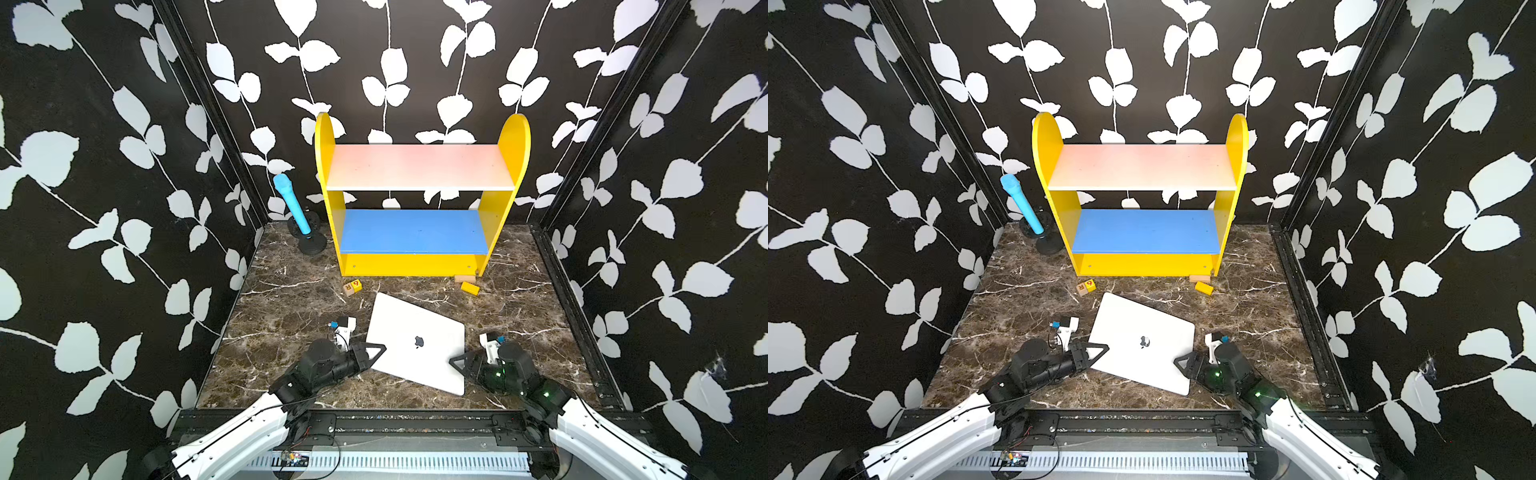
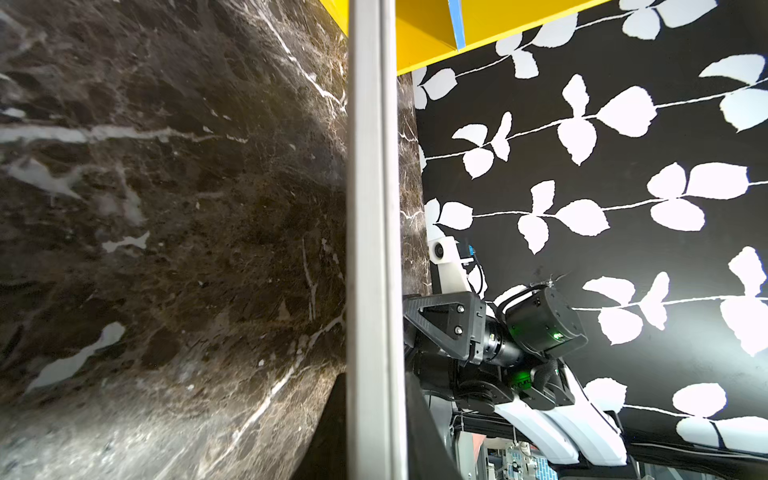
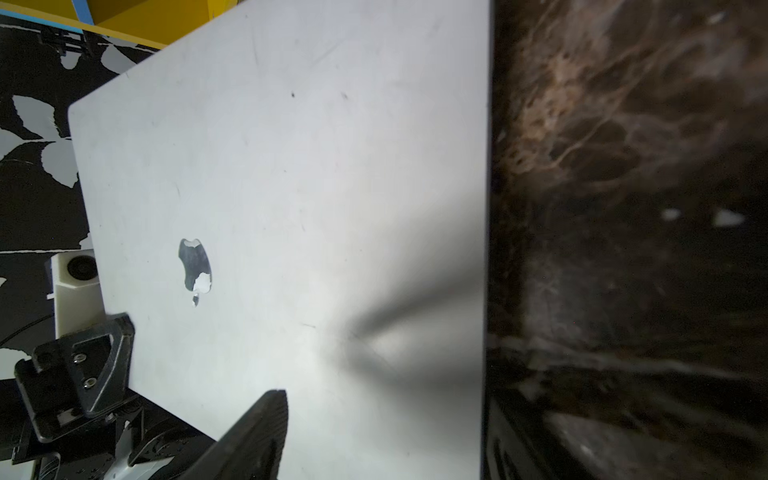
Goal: Close the laptop lid and set it aside
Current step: Pick up the laptop from the center of the board.
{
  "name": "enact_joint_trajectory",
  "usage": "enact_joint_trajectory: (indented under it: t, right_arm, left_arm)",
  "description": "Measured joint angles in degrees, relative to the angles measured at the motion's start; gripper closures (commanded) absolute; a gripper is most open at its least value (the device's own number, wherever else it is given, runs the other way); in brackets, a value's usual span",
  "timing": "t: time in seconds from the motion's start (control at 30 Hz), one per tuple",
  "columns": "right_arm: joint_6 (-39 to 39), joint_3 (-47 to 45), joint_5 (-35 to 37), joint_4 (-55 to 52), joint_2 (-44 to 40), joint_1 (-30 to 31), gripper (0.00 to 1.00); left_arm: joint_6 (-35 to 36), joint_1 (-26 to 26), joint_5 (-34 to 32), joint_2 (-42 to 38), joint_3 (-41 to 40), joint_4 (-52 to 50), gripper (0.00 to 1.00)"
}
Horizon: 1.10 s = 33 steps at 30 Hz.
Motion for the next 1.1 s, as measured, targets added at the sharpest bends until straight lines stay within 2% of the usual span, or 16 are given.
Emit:
enact_joint_trajectory:
  t: [0.27, 0.63, 0.9, 1.1]
  right_arm:
    - [0.6, 0.0, 0.5, 0.1, -3.6, 0.0, 0.15]
    - [2.1, -0.3, 1.4, 0.2, -8.1, 0.3, 0.14]
    - [3.0, -0.8, 2.8, 0.8, -10.9, -0.2, 0.17]
    - [4.0, -1.9, 2.8, 4.8, -6.7, -0.2, 0.18]
  left_arm:
    - [-0.7, -0.3, -2.5, -4.0, 0.0, -1.1, 1.00]
    - [-1.1, -0.6, -7.8, -10.2, -0.5, -2.3, 1.00]
    - [-1.6, -0.6, -9.7, -10.1, -0.5, -2.0, 1.00]
    - [-1.7, -0.6, -9.6, -6.9, -0.5, 0.6, 1.00]
